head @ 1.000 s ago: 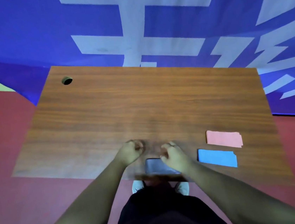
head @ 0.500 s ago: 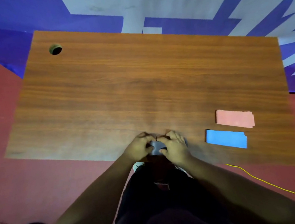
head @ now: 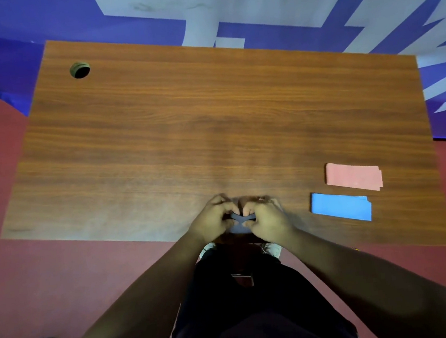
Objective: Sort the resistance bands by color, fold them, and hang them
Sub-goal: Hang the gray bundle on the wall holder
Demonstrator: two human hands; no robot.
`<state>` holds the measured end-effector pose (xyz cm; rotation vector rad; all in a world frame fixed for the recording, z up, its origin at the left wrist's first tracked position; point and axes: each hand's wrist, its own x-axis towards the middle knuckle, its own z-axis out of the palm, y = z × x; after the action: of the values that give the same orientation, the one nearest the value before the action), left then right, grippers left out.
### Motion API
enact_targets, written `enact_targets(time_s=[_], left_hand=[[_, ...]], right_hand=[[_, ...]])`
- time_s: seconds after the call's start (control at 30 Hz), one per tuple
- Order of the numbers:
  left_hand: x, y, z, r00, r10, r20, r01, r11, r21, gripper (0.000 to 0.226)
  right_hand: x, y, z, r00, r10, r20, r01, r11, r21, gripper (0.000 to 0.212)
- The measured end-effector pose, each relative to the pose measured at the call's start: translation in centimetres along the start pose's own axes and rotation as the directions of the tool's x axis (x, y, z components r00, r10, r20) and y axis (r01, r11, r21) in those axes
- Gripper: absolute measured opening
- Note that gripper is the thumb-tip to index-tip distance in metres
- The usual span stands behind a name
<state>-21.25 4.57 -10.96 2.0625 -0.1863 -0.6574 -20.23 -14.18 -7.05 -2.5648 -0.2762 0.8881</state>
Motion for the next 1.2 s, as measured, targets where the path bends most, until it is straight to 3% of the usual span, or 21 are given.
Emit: enact_targets(time_s=[0.07,0.2,0.37,0.47,0.57,0.67,0.8,0.87,1.03,1.2], left_hand=[[0.1,0.3,-0.4,1.0,-0.005,0.009,0.006,0.999,-0.053,0.029],[1.2,2.9,-2.7,0.998,-0.044,0.037,0.048,0.991,-0.123,0.03],[2.8,9.7,-8.0,0.989,0.109,0.097,-0.082,0.966,-0.245,0.022],[3.5,14.6,-11.4,0.982,0.163,0.098,-0.133,0.956,-0.26,0.018],[3.5,19.3,-14.4,0.974,0.217,0.066,-0.194,0.949,-0.247,0.032],[3.5,23.8,-16.7,0.952,0.305,0.016,-0.302,0.948,-0.098,0.059],[4.4,29.4,-18.9,0.897,0.425,-0.119,-0.428,0.904,0.006,0.055],[4.7,32.1,-20.0,0.874,0.456,-0.167,-0.464,0.886,-0.009,0.05],[6.1,38.5,-22.1,0.82,0.525,-0.227,-0.548,0.835,-0.048,0.037],[7.1,45.1,-23.6,0.776,0.591,-0.22,-0.609,0.793,-0.015,0.036]], right_hand=[[0.1,-0.2,-2.0,0.995,0.049,0.084,-0.061,0.987,0.146,0.01],[0.8,-0.8,-7.5,0.986,-0.059,0.154,0.004,0.941,0.338,0.025],[0.6,-1.8,-15.4,0.976,-0.162,0.149,0.057,0.84,0.54,0.026],[-0.1,-2.8,-19.9,0.982,-0.175,0.069,0.093,0.77,0.631,0.019],[-1.1,-3.7,-24.1,0.987,-0.157,-0.028,0.123,0.635,0.763,0.01],[-1.9,-4.4,-28.0,0.983,-0.15,-0.105,0.16,0.423,0.892,0.005],[-3.2,-5.2,-32.9,0.971,-0.188,-0.149,0.189,0.218,0.958,0.009],[-3.8,-5.4,-34.9,0.961,-0.189,-0.202,0.241,0.212,0.947,0.02],[-6.4,-5.6,-39.6,0.889,-0.183,-0.42,0.457,0.415,0.787,0.025],[-9.7,-6.1,-44.6,0.761,-0.311,-0.57,0.646,0.445,0.62,0.045]])
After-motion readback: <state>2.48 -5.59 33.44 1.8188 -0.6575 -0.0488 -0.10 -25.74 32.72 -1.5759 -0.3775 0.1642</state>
